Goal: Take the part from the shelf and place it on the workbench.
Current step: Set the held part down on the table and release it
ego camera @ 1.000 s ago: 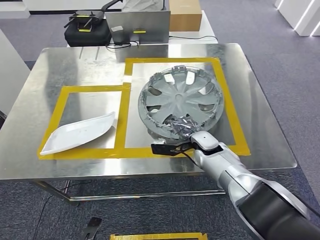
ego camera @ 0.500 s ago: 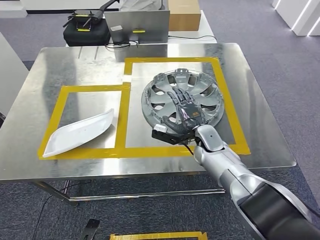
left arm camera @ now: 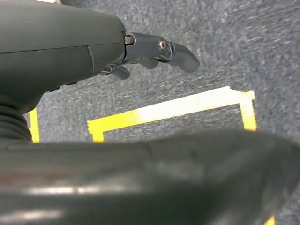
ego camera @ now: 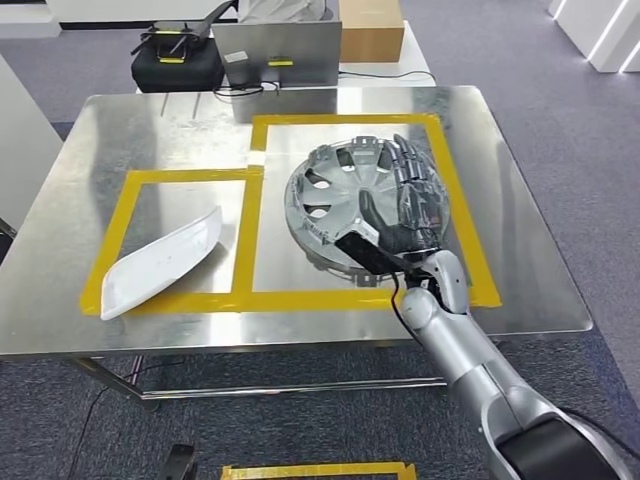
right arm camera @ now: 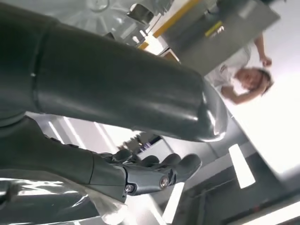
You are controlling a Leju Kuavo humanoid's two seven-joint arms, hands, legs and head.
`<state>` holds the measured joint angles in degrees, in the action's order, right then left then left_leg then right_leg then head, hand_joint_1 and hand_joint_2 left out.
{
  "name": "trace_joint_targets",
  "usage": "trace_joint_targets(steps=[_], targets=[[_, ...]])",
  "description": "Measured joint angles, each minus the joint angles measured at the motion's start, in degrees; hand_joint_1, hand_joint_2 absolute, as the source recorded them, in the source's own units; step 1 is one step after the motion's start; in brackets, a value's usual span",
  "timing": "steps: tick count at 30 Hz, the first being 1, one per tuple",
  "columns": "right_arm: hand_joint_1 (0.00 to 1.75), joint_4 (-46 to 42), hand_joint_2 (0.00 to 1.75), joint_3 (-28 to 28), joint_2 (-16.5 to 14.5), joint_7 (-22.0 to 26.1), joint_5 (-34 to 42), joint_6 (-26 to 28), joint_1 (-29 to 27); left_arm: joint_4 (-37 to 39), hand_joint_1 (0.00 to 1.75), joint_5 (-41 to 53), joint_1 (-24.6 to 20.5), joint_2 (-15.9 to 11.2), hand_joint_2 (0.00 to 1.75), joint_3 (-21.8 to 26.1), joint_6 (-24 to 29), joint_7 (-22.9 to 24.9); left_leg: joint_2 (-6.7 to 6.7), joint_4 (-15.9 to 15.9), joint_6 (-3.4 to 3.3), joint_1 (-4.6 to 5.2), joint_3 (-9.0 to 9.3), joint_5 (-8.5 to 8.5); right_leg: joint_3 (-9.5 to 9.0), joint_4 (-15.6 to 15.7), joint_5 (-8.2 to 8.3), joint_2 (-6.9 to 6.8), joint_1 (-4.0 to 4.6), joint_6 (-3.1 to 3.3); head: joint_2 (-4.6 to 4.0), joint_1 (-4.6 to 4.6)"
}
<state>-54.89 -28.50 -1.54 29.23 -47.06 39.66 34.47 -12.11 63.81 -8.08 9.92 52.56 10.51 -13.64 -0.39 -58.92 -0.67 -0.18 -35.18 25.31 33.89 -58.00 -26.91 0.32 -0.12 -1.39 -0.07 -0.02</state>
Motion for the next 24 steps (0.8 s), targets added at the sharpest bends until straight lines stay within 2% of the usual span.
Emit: trace_joint_targets(steps=[1, 2, 3, 4, 6, 7, 8, 9, 11, 12, 13, 16, 17, 18, 19, 21, 22, 23, 24], targets=[[0.0, -3.08, 0.0, 0.96, 0.01, 0.9, 2.65, -0.35, -2.25, 0.0, 0.0, -0.33, 0.3, -0.03, 0.0, 0.3, 0.01, -0.21, -0.03, -0.06, 0.28, -0.07, -0.07, 0.16, 0.05, 0.15, 0.26, -0.08, -0.07, 0.34, 0.0, 0.01], [0.0, -6.1, 0.0, 1.82, -0.02, 1.92, 5.69, -0.96, -4.51, 0.0, 0.0, -0.76, 0.59, -0.04, 0.0, 0.6, 0.03, -0.5, -0.03, -0.63, 0.54, -0.09, -0.26, 1.0, 0.13, 0.35, 0.54, -0.21, -0.18, 0.71, 0.0, -0.03], [0.0, -9.12, 0.0, 2.63, -0.08, 3.0, 8.94, -1.87, -6.92, 0.0, 0.0, -1.26, 0.86, -0.05, 0.0, 0.93, 0.05, -0.85, -0.03, -2.22, 0.8, -0.1, -0.72, 2.62, 0.26, 0.58, 0.85, -0.4, -0.31, 1.08, 0.0, -0.09], [0.0, -11.89, 0.0, 3.35, -0.15, 3.92, 11.88, -3.02, -9.47, 0.0, 0.0, -1.86, 1.13, -0.07, 0.0, 1.34, 0.08, -1.28, -0.01, -4.97, 1.03, -0.18, -1.49, 4.98, 0.45, 0.7, 1.11, -0.6, -0.39, 1.32, 0.0, -0.11], [0.0, -16.34, 0.0, 4.54, -0.26, 5.29, 15.98, -5.95, -14.99, 0.0, 0.0, -3.16, 1.78, -0.07, 0.0, 2.35, 0.06, -2.1, 0.05, -12.09, 1.39, -0.29, -3.18, 9.83, 1.19, 0.7, 1.61, -0.84, -0.36, 1.46, 0.0, -0.15], [0.0, -17.98, 0.0, 4.99, -0.27, 5.96, 17.4, -7.62, -17.73, 0.0, 0.0, -3.79, 2.1, -0.07, 0.0, 2.92, 0.03, -2.43, 0.06, -14.41, 1.49, -0.32, -3.36, 11.16, 1.68, 0.65, 1.93, -0.89, -0.35, 1.44, 0.0, -0.15], [0.0, -19.42, 0.0, 5.41, -0.3, 6.81, 18.63, -9.16, -20.43, 0.0, 0.0, -4.35, 2.39, -0.07, 0.0, 3.43, -0.01, -2.63, 0.06, -14.75, 1.5, -0.32, -2.64, 11.43, 2.21, 0.58, 2.29, -0.9, -0.34, 1.39, 0.0, -0.16], [0.0, -20.92, 0.0, 5.87, -0.37, 7.86, 19.88, -10.51, -23.12, 0.0, 0.0, -4.85, 2.59, -0.07, 0.0, 4.01, -0.03, -2.75, 0.06, -12.65, 1.43, -0.32, -0.76, 10.64, 2.76, 0.5, 2.68, -0.89, -0.34, 1.3, 0.0, -0.17], [0.0, -23.78, 0.0, 6.86, -0.63, 9.66, 21.59, -12.15, -27.91, 0.0, 0.0, -5.47, 2.74, -0.08, 0.0, 4.92, 0.01, -2.8, 0.01, -4.02, 1.08, -0.27, 4.96, 8.23, 3.64, 0.36, 3.49, -0.88, -0.32, 0.99, 0.0, -0.17], [0.0, -25.1, 0.0, 7.36, -0.76, 10.19, 21.99, -12.6, -29.8, 0.0, 0.0, -5.62, 2.75, -0.08, 0.0, 5.32, 0.03, -2.8, -0.03, -0.31, 0.85, -0.16, 7.17, 7.3, 3.9, 0.35, 3.93, -0.86, -0.28, 0.75, 0.0, -0.09], [0.0, -26.13, 0.0, 7.75, -0.85, 10.43, 22.15, -12.88, -31.21, 0.0, 0.0, -5.68, 2.76, -0.07, 0.0, 5.64, 0.06, -2.8, -0.04, 1.87, 0.62, -0.02, 8.37, 6.85, 4.05, 0.39, 4.37, -0.83, -0.27, 0.45, 0.0, -0.07], [0.0, -28.37, 0.0, 8.6, -0.99, 10.59, 22.37, -13.41, -33.97, 0.0, 0.0, -5.74, 2.87, -0.01, 0.0, 6.29, 0.05, -2.8, 0.13, 2.4, -0.37, 0.35, 8.06, 5.68, 4.18, 0.76, 5.54, -0.68, -0.53, -0.66, 0.0, 0.01], [0.0, -28.92, 0.0, 8.91, -1.03, 10.52, 22.57, -13.79, -34.68, 0.0, 0.0, -5.86, 2.86, 0.01, 0.0, 6.41, 0.04, -2.8, 0.27, 2.55, -0.83, 0.34, 7.62, 5.03, 4.51, 0.4, 4.88, -0.59, -0.63, -0.96, 0.0, 0.08], [0.0, -29.39, 0.0, 9.23, -1.07, 10.43, 22.9, -14.37, -35.28, 0.0, 0.0, -6.02, 2.82, 0.04, 0.0, 6.54, 0.04, -2.79, 0.42, 2.75, -1.3, 0.31, 7.04, 4.29, 5.11, -0.84, 3.15, -0.49, -0.67, -1.21, 0.0, 0.17], [0.0, -29.72, 0.0, 9.53, -1.08, 10.35, 23.42, -15.17, -35.84, 0.0, 0.0, -6.26, 2.79, 0.08, 0.0, 6.72, 0.03, -2.79, 0.58, 2.9, -1.67, 0.26, 6.32, 3.55, 5.94, -3.23, 0.43, -0.4, -0.71, -1.37, 0.0, 0.3], [0.0, -30.13, 0.0, 10.03, -1.09, 10.35, 25.04, -16.79, -37.23, 0.0, 0.0, -6.69, 2.79, 0.17, 0.0, 7.22, 0.02, -2.78, 0.66, 2.83, -2.03, 0.45, 4.73, 2.26, 7.58, -10.6, -5.4, -0.38, -0.69, -1.62, 0.0, 0.49], [0.0, -30.28, 0.0, 10.29, -1.12, 10.43, 26.13, -17.27, -38.14, 0.0, 0.0, -6.86, 2.83, 0.23, 0.0, 7.47, 0.04, -2.79, 0.67, 2.74, -2.04, 0.55, 3.85, 1.6, 7.81, -13.91, -6.83, -0.39, -0.69, -1.71, 0.0, 0.5], [0.0, -30.39, 0.0, 10.52, -1.15, 10.51, 27.24, -17.38, -39.1, 0.0, 0.0, -6.98, 2.87, 0.28, 0.0, 7.69, 0.08, -2.79, 0.68, 2.63, -2.01, 0.63, 2.91, 0.97, 7.3, -15.75, -6.95, -0.39, -0.7, -1.75, 0.0, 0.49], [0.0, -30.47, 0.0, 10.72, -1.19, 10.56, 28.31, -17.19, -40.01, 0.0, 0.0, -7.11, 2.91, 0.3, 0.0, 7.86, 0.18, -2.8, 0.69, 2.48, -1.92, 0.68, 1.98, 0.38, 5.82, -15.59, -6.04, -0.4, -0.7, -1.74, 0.0, 0.5]])
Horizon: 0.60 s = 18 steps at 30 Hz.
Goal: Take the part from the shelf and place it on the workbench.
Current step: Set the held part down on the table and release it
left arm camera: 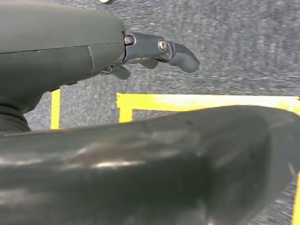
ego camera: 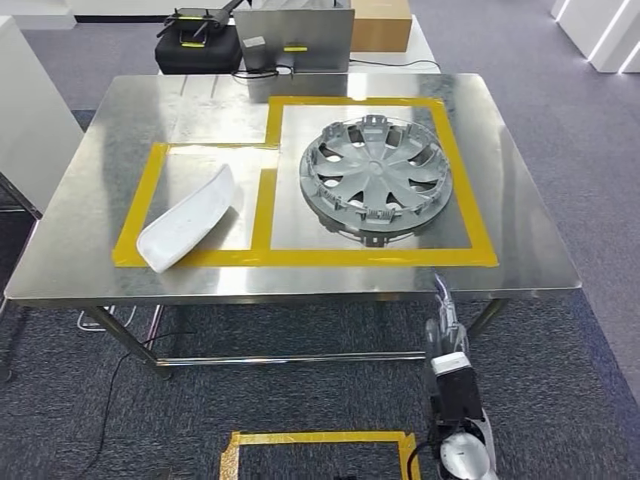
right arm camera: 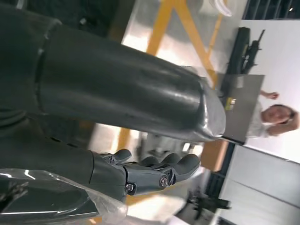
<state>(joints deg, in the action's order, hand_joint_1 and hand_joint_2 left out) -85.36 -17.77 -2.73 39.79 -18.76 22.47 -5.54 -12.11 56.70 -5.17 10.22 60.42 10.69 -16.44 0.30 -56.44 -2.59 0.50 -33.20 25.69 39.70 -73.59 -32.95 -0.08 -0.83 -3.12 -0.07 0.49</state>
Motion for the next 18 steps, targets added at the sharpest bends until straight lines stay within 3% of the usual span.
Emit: trace_joint_targets(steps=[2, 4, 5, 6, 8, 9, 11, 12, 13, 14, 15, 16, 18], targets=[[0.0, -0.05, 0.0, 0.46, -0.09, 0.03, 1.89, 0.81, -1.48, -0.01, 0.0, -0.28, 0.03, 0.0, 0.0, 0.47, 0.28, -0.09, 0.0, -0.39, 0.34, 0.08, -1.49, -1.02, -5.96, 6.33, 2.05, -0.05, -0.04, 0.15, 0.0, 0.01], [0.0, -0.03, 0.0, 1.27, -0.35, 0.05, 3.84, 1.42, -2.74, -0.02, 0.0, -0.6, 0.03, -0.01, 0.0, 1.06, 0.61, -0.22, -0.01, -0.9, 0.84, 0.25, -2.41, -1.9, -12.35, 14.9, 1.53, -0.04, 0.05, 0.48, 0.0, -0.01], [0.0, 0.0, 0.0, 1.9, -0.57, 0.09, 4.85, 1.57, -3.55, -0.02, 0.0, -0.72, 0.03, -0.02, 0.0, 1.31, 0.73, -0.27, -0.01, -1.05, 1.09, 0.28, -2.65, -2.35, -13.99, 17.53, 0.91, -0.03, 0.16, 0.7, 0.0, 0.0], [0.0, 0.06, 0.0, 2.73, -0.82, 0.12, 5.85, 1.63, -4.52, -0.02, 0.0, -0.81, 0.07, 0.01, 0.0, 1.5, 0.8, -0.27, -0.01, -1.09, 1.36, 0.22, -2.77, -2.79, -14.42, 18.61, 0.68, -0.02, 0.34, 1.0, 0.0, 0.0], [0.0, 0.35, 0.0, 5.18, -1.6, 0.15, 7.45, 1.03, -6.69, -0.02, 0.0, -0.86, 0.25, 0.12, 0.0, 1.98, 0.91, -0.23, -0.08, -1.32, 1.98, -0.02, -3.09, -2.62, -13.51, 18.66, 1.35, -0.26, 0.38, 1.94, 0.0, 0.02], [0.0, 0.67, 0.0, 6.88, -2.2, 0.14, 8.27, -0.03, -7.6, -0.02, 0.0, -0.89, 0.41, 0.22, 0.0, 2.24, 0.98, -0.22, -0.12, -2.22, 2.33, -0.13, -3.48, -1.14, -13.01, 18.67, 1.87, -0.38, 0.36, 2.52, 0.0, -0.09], [0.0, 2.25, 0.0, 11.15, -3.64, 0.11, 10.08, -4.34, -8.81, -0.01, 0.0, -0.96, 0.69, 0.52, 0.0, 2.65, 1.14, -0.26, -0.15, -7.43, 2.9, -0.3, -4.78, 4.77, -11.54, 18.69, 3.15, -0.49, 0.32, 3.32, 0.0, -0.34], [0.0, 3.64, 0.0, 13.49, -4.29, 0.11, 10.79, -6.93, -9.19, 0.0, 0.0, -0.99, 0.75, 0.68, 0.0, 2.77, 1.21, -0.29, -0.16, -11.24, 3.07, -0.34, -5.42, 7.76, -10.75, 18.66, 3.82, -0.5, 0.39, 3.44, 0.0, -0.46], [0.0, 5.35, 0.0, 15.8, -4.79, 0.09, 10.99, -9.08, -9.41, 0.0, 0.0, -1.01, 0.74, 0.84, 0.0, 2.86, 1.28, -0.33, -0.16, -14.87, 3.15, -0.36, -5.79, 9.73, -9.99, 18.62, 4.51, -0.54, 0.47, 3.44, 0.0, -0.47], [0.0, 7.18, 0.0, 17.91, -5.18, 0.07, 10.62, -10.36, -9.49, 0.0, 0.0, -1.01, 0.72, 0.94, 0.0, 2.93, 1.35, -0.37, -0.16, -17.23, 3.15, -0.36, -5.61, 10.16, -9.17, 18.52, 5.18, -0.62, 0.55, 3.4, 0.0, -0.48], [0.0, 9.08, 0.0, 19.82, -5.47, 0.04, 9.69, -10.79, -9.37, 0.0, 0.0, -0.97, 0.7, 1.04, 0.0, 2.98, 1.43, -0.43, -0.16, -17.98, 3.1, -0.35, -4.72, 9.28, -8.24, 18.35, 5.85, -0.69, 0.6, 3.34, 0.0, -0.46], [0.0, 11.06, 0.0, 21.48, -5.67, 0.03, 8.49, -10.61, -8.95, 0.0, 0.0, -0.92, 0.7, 1.11, 0.0, 3.01, 1.52, -0.5, -0.16, -16.67, 3.02, -0.35, -2.9, 7.55, -7.25, 18.09, 6.47, -0.7, 0.63, 3.23, 0.0, -0.45], [0.0, 17.78, 0.0, 25.39, -5.87, -0.02, 5.03, -9.28, -6.87, -0.01, 0.0, -0.69, 0.65, 1.27, 0.0, 3.03, 1.63, -0.72, -0.28, -8.9, 2.72, -0.32, 3.25, 5.08, -5.42, 17.33, 7.51, -0.51, 0.72, 2.83, 0.0, -0.49]])
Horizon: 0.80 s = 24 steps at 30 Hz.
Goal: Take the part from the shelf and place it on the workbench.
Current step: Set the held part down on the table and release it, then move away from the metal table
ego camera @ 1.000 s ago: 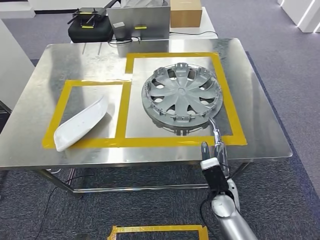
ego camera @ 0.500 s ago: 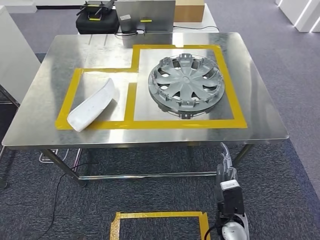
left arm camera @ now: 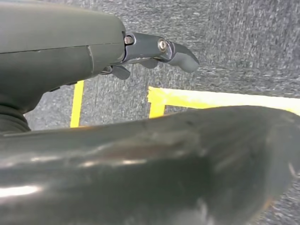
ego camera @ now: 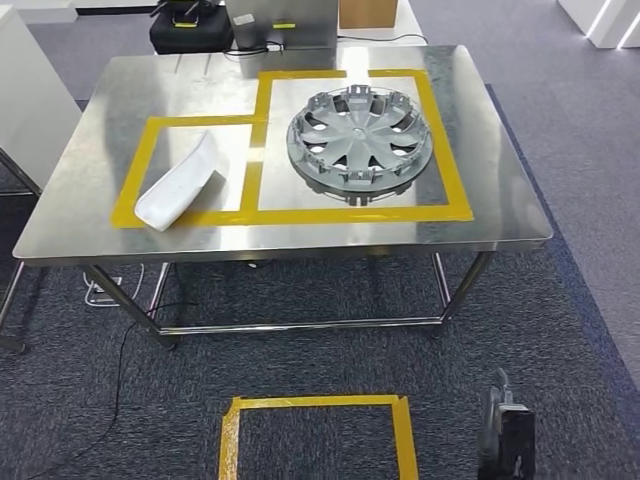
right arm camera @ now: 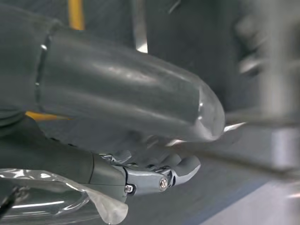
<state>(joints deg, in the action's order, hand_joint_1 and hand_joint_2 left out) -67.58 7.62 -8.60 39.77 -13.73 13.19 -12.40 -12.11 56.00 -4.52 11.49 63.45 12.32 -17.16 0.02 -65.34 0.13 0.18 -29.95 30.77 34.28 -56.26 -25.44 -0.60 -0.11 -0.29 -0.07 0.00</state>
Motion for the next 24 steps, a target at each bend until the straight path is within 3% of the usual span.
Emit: trace_joint_targets(steps=[2, 3, 5, 6, 8, 10, 11, 12, 13, 15, 17, 18, 20, 21, 22, 24], targets=[[0.0, 10.71, 0.0, 4.81, 0.04, -0.95, -3.75, 1.86, 3.29, 0.0, 0.0, 0.44, -0.22, 0.24, 0.0, 0.01, 0.05, -0.21, -0.17, 7.97, -0.47, 0.13, 5.27, 0.84, 0.91, -0.56, 0.87, 0.1, 0.11, -0.64, 0.0, 0.03], [0.0, 16.58, 0.0, 7.15, 0.13, -2.04, -5.09, 2.6, 4.82, 0.0, 0.0, 0.7, -0.36, 0.36, 0.0, 0.0, 0.08, -0.27, -0.24, 9.89, -0.71, 0.25, 6.28, 1.56, 1.15, -0.68, 1.34, 0.02, 0.11, -0.99, 0.0, 0.08], [0.0, 26.69, 0.0, 10.88, 0.33, -5.13, -6.23, 3.02, 6.94, 0.01, 0.0, 1.02, -0.43, 0.62, 0.0, 0.0, 0.15, -0.31, -0.11, 10.47, -1.44, 0.31, 5.74, 1.25, 1.55, -0.85, 1.8, -0.04, -0.04, -1.69, 0.0, 0.07], [0.0, 30.88, 0.0, 12.41, 0.4, -6.9, -6.14, 2.62, 7.67, 0.01, 0.0, 1.13, -0.4, 0.71, 0.0, 0.01, 0.16, -0.32, 0.03, 10.5, -1.96, 0.28, 5.19, 0.73, 2.05, -1.52, 0.8, 0.07, -0.11, -1.98, 0.0, 0.1], [0.0, 37.43, 0.0, 15.03, 0.47, -11.32, -5.34, 1.4, 9.02, 0.01, 0.0, 1.33, -0.43, 0.89, 0.0, 0.02, 0.18, -0.38, 0.44, 10.53, -2.89, 0.25, 3.85, -0.54, 3.58, -5.92, -4.18, 0.37, -0.29, -2.44, 0.0, 0.17], [0.0, 42.64, 0.0, 17.3, 0.35, -19.19, -5.32, 0.62, 10.4, 0.01, 0.0, 1.74, -0.58, 1.0, 0.0, 0.01, 0.14, -0.44, 0.72, 10.32, -3.22, 0.46, 2.16, -1.81, 5.21, -13.44, -9.03, 0.41, -0.46, -2.81, 0.0, 0.29], [0.0, 44.65, 0.0, 17.99, 0.26, -23.81, -6.09, 0.57, 10.97, 0.01, 0.0, 2.0, -0.64, 1.04, 0.0, 0.01, 0.06, -0.39, 0.82, 10.19, -3.2, 0.54, 1.25, -2.4, 5.44, -16.36, -9.59, 0.41, -0.51, -2.94, 0.0, 0.31], [0.0, 46.39, 0.0, 18.35, 0.15, -28.28, -7.43, 0.6, 11.38, 0.01, 0.0, 2.3, -0.68, 1.05, 0.0, 0.01, -0.02, -0.13, 0.87, 10.01, -3.12, 0.59, 0.32, -2.96, 4.89, -17.62, -8.66, 0.41, -0.56, -3.02, 0.0, 0.3], [0.0, 47.77, 0.0, 18.4, 0.05, -31.91, -9.03, 0.57, 11.61, 0.01, 0.0, 2.66, -0.69, 1.06, 0.0, -0.01, -0.08, 0.35, 0.88, 9.82, -3.0, 0.59, -0.58, -3.45, 3.33, -16.75, -6.9, 0.4, -0.6, -3.03, 0.0, 0.3], [0.0, 49.8, 0.0, 18.1, -0.23, -36.48, -12.1, 0.28, 12.0, 0.01, 0.0, 3.39, -0.7, 1.09, 0.0, -0.09, -0.08, 1.61, 0.86, 9.24, -2.58, 0.65, -2.07, -4.27, -2.89, -9.56, -4.65, 0.4, -0.69, -2.97, 0.0, 0.33], [0.0, 51.17, 0.0, 17.48, -0.55, -38.11, -14.16, -0.02, 12.69, 0.01, 0.0, 3.82, -0.73, 1.13, 0.0, -0.21, -0.03, 2.34, 0.9, 8.48, -2.01, 0.79, -3.05, -4.97, -8.51, -1.32, -5.84, 0.47, -0.62, -2.5, 0.0, 0.29], [0.0, 51.72, 0.0, 17.11, -0.68, -38.44, -15.07, 0.04, 13.02, 0.01, 0.0, 3.88, -0.76, 1.14, 0.0, -0.25, -0.02, 2.45, 0.92, 8.24, -1.72, 0.84, -3.4, -5.34, -9.7, 0.89, -6.66, 0.49, -0.5, -2.16, 0.0, 0.25], [0.0, 52.75, 0.0, 16.05, -0.81, -39.06, -17.51, 0.55, 13.37, 0.01, 0.0, 3.99, -0.78, 1.17, 0.0, -0.26, 0.09, 2.56, 0.73, 7.97, -1.1, 0.73, -3.88, -5.89, -9.15, 1.85, -6.66, 0.18, -0.45, -1.17, 0.0, 0.26], [0.0, 53.11, 0.0, 15.32, -0.79, -39.36, -18.91, 0.87, 13.41, 0.01, 0.0, 4.07, -0.73, 1.19, 0.0, -0.28, 0.14, 2.62, 0.56, 7.29, -0.76, 0.61, -4.29, -5.21, -8.88, 1.93, -6.33, -0.12, -0.49, -0.64, 0.0, 0.16], [0.0, 53.42, 0.0, 14.54, -0.76, -39.58, -20.05, 1.07, 13.45, 0.01, 0.0, 4.15, -0.66, 1.19, 0.0, -0.3, 0.19, 2.66, 0.4, 5.57, -0.39, 0.48, -5.02, -3.72, -8.57, 2.01, -5.95, -0.5, -0.53, -0.1, 0.0, 0.05], [0.0, 53.86, 0.0, 13.26, -0.7, -39.77, -21.42, 1.15, 13.52, 0.01, 0.0, 4.31, -0.57, 1.18, 0.0, -0.36, 0.21, 2.72, 0.28, -1.2, 0.23, 0.2, -7.46, 1.02, -7.83, 1.98, -5.35, -1.23, -0.44, 0.55, 0.0, -0.21]])
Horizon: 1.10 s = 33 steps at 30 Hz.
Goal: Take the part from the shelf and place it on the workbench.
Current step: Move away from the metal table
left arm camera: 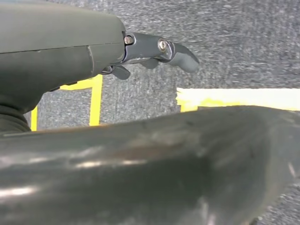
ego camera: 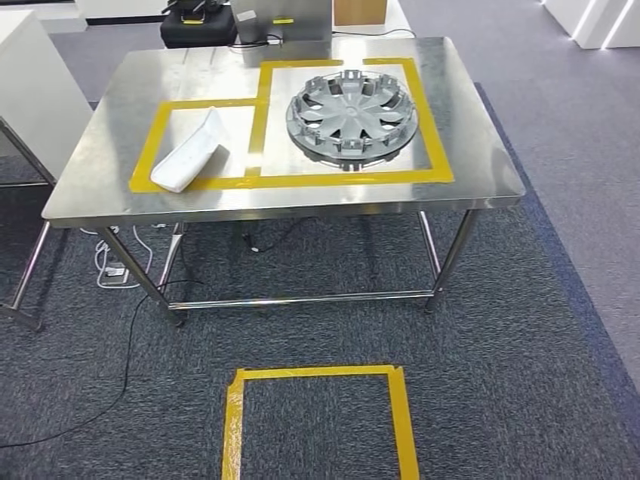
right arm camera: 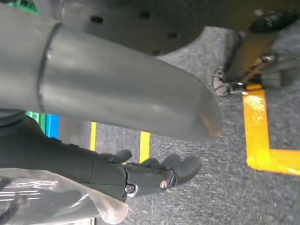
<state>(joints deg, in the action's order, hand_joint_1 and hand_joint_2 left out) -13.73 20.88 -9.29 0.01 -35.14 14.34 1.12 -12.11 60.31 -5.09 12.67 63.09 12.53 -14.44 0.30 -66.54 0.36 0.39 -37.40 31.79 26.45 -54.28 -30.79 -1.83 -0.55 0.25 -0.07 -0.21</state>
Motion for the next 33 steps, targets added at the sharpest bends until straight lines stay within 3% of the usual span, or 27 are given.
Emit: trace_joint_targets(steps=[2, 3, 5, 7, 9, 11, 13, 15, 17, 18, 19, 20, 22, 24, 26, 28, 30, 32, 33], targets=[[0.0, 0.42, 0.0, -1.14, 0.01, -0.01, -1.2, -0.4, 0.05, 0.0, 0.0, 0.26, 0.04, -0.02, 0.0, -0.08, 0.03, 0.01, -0.01, -6.52, 0.34, -0.18, -1.71, 2.88, 0.68, -0.2, 0.4, -0.85, 0.15, 0.08, 0.0, -0.03], [0.0, 0.61, 0.0, -1.81, 0.01, 0.0, -2.04, -0.82, 0.08, 0.0, 0.0, 0.43, 0.07, -0.03, 0.0, -0.12, 0.05, 0.0, 0.01, -7.17, 0.39, -0.23, -1.3, 2.67, 0.87, -0.35, 0.5, -1.32, 0.19, 0.04, 0.0, -0.03], [0.0, 0.88, 0.0, -3.17, 0.01, 0.02, -3.46, -1.9, 0.28, 0.0, 0.0, 0.7, 0.08, -0.07, 0.0, -0.2, 0.06, -0.13, 0.43, -1.91, 0.24, -0.28, 2.41, -0.4, 0.83, -0.7, 0.57, -2.27, 0.22, -0.06, 0.0, -0.04], [0.0, 1.17, 0.0, -4.32, 0.01, 0.02, -4.19, -2.87, 0.57, 0.0, 0.0, 0.88, -0.02, -0.05, 0.0, -0.23, 0.07, -0.38, 2.59, 5.65, -0.39, 0.11, 6.63, -2.98, 1.15, -1.04, 0.59, -3.21, 0.43, -0.32, 0.0, -0.04], [0.0, 1.46, 0.0, -5.08, 0.0, 0.02, -4.5, -3.4, 0.87, 0.0, 0.0, 0.92, -0.14, 0.03, 0.0, -0.26, 0.12, -0.59, 3.97, 8.92, -1.16, 0.63, 7.88, -3.41, 1.52, -1.31, 0.69, -4.27, 0.69, -0.82, 0.0, 0.04], [0.0, 1.58, 0.0, -5.67, -0.01, 0.02, -4.71, -3.87, 1.22, 0.0, 0.0, 0.94, -0.13, 0.18, 0.0, -0.27, 0.3, -0.68, 2.87, 9.67, -1.89, 0.53, 7.53, -3.48, 1.64, -1.51, 0.56, -5.06, 0.75, -1.39, 0.0, 0.08], [0.0, 1.66, 0.0, -6.19, -0.01, -0.01, -4.84, -4.61, 1.4, 0.0, 0.0, 1.02, -0.14, 0.39, 0.0, -0.27, 0.62, -0.7, 1.6, 10.29, -2.65, 0.11, 7.36, -3.81, 2.78, -3.42, -1.03, -2.93, 0.59, -1.92, 0.0, 0.2], [0.0, 1.87, 0.0, -6.52, -0.02, -0.15, -4.9, -5.53, 1.41, 0.0, 0.0, 1.19, -0.27, 0.6, 0.0, -0.28, 0.85, -0.65, 0.42, 10.44, -3.12, -0.03, 7.08, -4.19, 5.97, -10.14, -4.49, 0.38, 0.33, -2.3, 0.0, 0.34], [0.0, 2.08, 0.0, -6.76, -0.02, -0.36, -4.93, -6.2, 1.38, 0.0, 0.0, 1.34, -0.32, 0.72, 0.0, -0.29, 0.92, -0.56, -0.92, 10.34, -3.28, 0.05, 6.79, -4.41, 9.66, -17.64, -6.87, 1.49, 0.24, -2.47, 0.0, 0.35], [0.0, 2.15, 0.0, -6.87, -0.02, -0.45, -4.95, -6.34, 1.32, 0.0, 0.0, 1.37, -0.29, 0.74, 0.0, -0.29, 0.93, -0.52, -1.67, 10.25, -3.28, 0.08, 6.73, -4.48, 10.38, -18.87, -6.54, 1.64, 0.24, -2.46, 0.0, 0.34], [0.0, 2.2, 0.0, -6.96, -0.02, -0.51, -4.99, -6.4, 1.27, 0.0, 0.0, 1.37, -0.27, 0.74, 0.0, -0.29, 0.93, -0.48, -2.45, 10.14, -3.26, 0.1, 6.72, -4.53, 9.88, -17.52, -4.99, 1.82, 0.24, -2.4, 0.0, 0.34], [0.0, 2.23, 0.0, -7.06, -0.02, -0.56, -5.03, -6.44, 1.22, 0.0, 0.0, 1.37, -0.28, 0.74, 0.0, -0.29, 0.93, -0.45, -3.26, 10.0, -3.21, 0.1, 6.72, -4.55, 8.32, -14.0, -2.65, 2.3, 0.2, -2.28, 0.0, 0.34], [0.0, 2.35, 0.0, -7.26, -0.02, -0.72, -5.11, -6.56, 1.17, 0.0, 0.0, 1.38, -0.44, 0.78, 0.0, -0.3, 0.94, -0.39, -4.75, 9.61, -2.91, 0.18, 6.46, -4.59, 4.74, -6.0, 0.64, 4.89, -0.07, -2.07, 0.0, 0.32], [0.0, 2.46, 0.0, -7.37, -0.02, -1.23, -5.23, -6.77, 1.31, 0.0, 0.0, 1.43, -0.59, 0.78, 0.0, -0.31, 0.86, -0.24, -5.94, 9.27, -2.25, 0.17, 5.74, -4.84, 3.11, -2.61, 1.09, 6.55, -0.24, -1.87, 0.0, 0.29], [0.0, 2.49, 0.0, -7.39, -0.04, -1.95, -5.4, -7.01, 1.44, 0.0, 0.0, 1.47, -0.48, 0.68, 0.0, -0.32, 0.78, -0.08, -6.89, 9.07, -1.49, -0.03, 5.04, -5.13, 2.99, -2.38, 1.26, 5.5, -0.23, -1.39, 0.0, 0.3], [0.0, 2.49, 0.0, -7.39, -0.07, -2.45, -5.51, -7.32, 1.38, 0.0, 0.0, 1.46, -0.31, 0.61, 0.0, -0.31, 0.83, -0.01, -5.21, 7.35, -0.78, 0.0, 4.1, -3.89, 3.03, -2.13, 1.58, 3.99, -0.35, -0.76, 0.0, 0.03], [0.0, 2.52, 0.0, -7.39, -0.05, -2.63, -5.55, -7.6, 1.22, 0.0, 0.0, 1.43, -0.35, 0.63, 0.0, -0.31, 0.87, 0.01, -2.18, 1.4, -0.11, -0.04, 1.55, -0.29, 3.12, -2.0, 1.65, 2.22, -0.34, -0.38, 0.0, -0.34], [0.0, 2.56, 0.0, -7.39, -0.04, -2.7, -5.59, -7.78, 1.07, 0.0, 0.0, 1.35, -0.38, 0.7, 0.0, -0.32, 0.8, 0.01, -1.07, -5.75, 0.38, -0.38, -1.36, 2.87, 3.3, -2.03, 1.62, 0.27, -0.23, -0.29, 0.0, -0.44], [0.0, 2.57, 0.0, -7.39, -0.04, -2.73, -5.62, -7.85, 1.03, 0.0, 0.0, 1.26, -0.33, 0.73, 0.0, -0.31, 0.75, -0.01, -0.89, -7.13, 0.51, -0.51, -1.72, 3.06, 3.37, -2.04, 1.61, -0.65, -0.2, -0.29, 0.0, -0.44]])
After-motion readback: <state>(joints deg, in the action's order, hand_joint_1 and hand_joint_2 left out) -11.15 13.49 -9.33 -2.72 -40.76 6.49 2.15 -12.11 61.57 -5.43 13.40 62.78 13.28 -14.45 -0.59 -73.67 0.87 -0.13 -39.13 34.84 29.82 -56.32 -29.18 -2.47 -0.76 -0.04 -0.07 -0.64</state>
